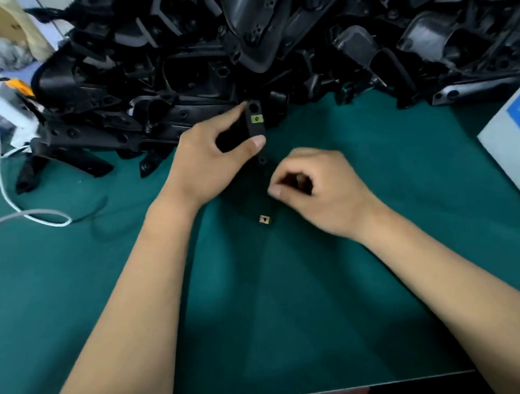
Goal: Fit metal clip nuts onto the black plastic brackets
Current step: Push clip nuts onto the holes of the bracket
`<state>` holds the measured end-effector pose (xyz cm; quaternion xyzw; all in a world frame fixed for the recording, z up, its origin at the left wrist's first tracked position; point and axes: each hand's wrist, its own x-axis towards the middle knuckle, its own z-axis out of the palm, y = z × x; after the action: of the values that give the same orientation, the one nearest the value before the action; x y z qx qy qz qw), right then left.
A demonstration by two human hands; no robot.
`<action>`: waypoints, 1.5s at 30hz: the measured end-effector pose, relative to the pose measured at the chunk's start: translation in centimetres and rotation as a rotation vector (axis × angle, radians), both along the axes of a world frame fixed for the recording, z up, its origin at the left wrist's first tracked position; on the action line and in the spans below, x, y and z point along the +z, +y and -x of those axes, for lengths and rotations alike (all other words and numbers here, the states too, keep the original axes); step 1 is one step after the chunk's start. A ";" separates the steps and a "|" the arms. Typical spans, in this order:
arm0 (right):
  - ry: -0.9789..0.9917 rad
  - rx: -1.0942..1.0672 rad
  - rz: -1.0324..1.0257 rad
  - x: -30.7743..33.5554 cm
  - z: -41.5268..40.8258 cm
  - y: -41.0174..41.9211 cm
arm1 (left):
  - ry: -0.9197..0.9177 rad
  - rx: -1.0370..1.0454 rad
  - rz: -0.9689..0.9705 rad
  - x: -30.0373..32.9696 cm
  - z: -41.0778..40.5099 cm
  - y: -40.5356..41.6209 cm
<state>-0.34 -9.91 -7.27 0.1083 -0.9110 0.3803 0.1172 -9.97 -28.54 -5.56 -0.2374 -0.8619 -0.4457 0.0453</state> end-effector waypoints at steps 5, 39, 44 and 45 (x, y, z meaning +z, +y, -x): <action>-0.064 0.141 -0.196 0.3 -0.6 -1.1 | -0.032 0.043 -0.026 -0.5 0.7 -0.7; -0.309 -0.098 0.915 0.8 0.3 2.8 | -0.123 -0.292 0.092 0.1 -1.5 1.3; -0.294 -0.097 0.941 1.0 0.4 2.8 | -0.131 -0.273 0.090 0.2 -1.5 1.6; -0.294 -0.095 0.956 1.0 0.4 2.9 | -0.142 -0.273 0.093 0.3 -1.6 1.6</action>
<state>-0.71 -7.05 -6.28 -0.0537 -0.6455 0.7607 0.0413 -8.37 -26.94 -5.31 -0.3220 -0.8423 -0.4232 -0.0877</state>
